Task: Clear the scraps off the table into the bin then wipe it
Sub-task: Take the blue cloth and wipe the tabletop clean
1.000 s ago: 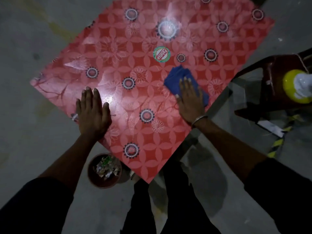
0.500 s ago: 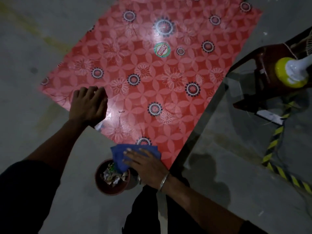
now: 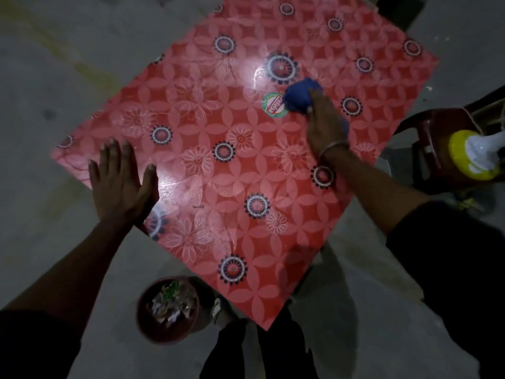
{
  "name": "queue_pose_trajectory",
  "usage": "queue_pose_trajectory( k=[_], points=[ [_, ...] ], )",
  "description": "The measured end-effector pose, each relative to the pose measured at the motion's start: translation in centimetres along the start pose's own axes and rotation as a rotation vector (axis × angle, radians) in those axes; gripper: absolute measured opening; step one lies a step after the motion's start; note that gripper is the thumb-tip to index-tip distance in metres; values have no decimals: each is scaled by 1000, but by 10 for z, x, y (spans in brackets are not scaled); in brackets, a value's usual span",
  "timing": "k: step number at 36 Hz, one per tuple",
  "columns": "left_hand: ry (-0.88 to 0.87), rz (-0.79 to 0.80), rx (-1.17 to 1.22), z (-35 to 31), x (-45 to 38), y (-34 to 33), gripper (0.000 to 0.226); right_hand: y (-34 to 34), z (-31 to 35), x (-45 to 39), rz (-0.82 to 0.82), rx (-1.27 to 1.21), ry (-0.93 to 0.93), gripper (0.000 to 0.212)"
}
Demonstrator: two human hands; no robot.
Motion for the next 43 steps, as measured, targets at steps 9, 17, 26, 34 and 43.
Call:
queue_pose_trajectory(
  k=[9,17,26,34,43],
  points=[
    [29,-16,0,-4,-2,-1,75,-26,6,-9,255,45,-102,57],
    [40,-23,-52,-3,1,2,73,-57,93,118,321,-19,111,55],
    [17,-14,-49,1,2,15,73,-94,196,283,519,-112,472,76],
    [-229,23,-113,39,-37,36,54,-73,239,287,477,-333,480,66],
    [-332,-136,-57,41,-56,30,50,-4,143,69,50,-319,-46,38]
  ],
)
Point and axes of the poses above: each hand's wrist, its own x-axis away from the middle knuckle, its own y-axis out of the back of the hand, z = x × y, the point moved 3 cm from there along -x, towards the middle knuckle, and after that the axes turned 7 degrees about z, right-handed, at the moved point
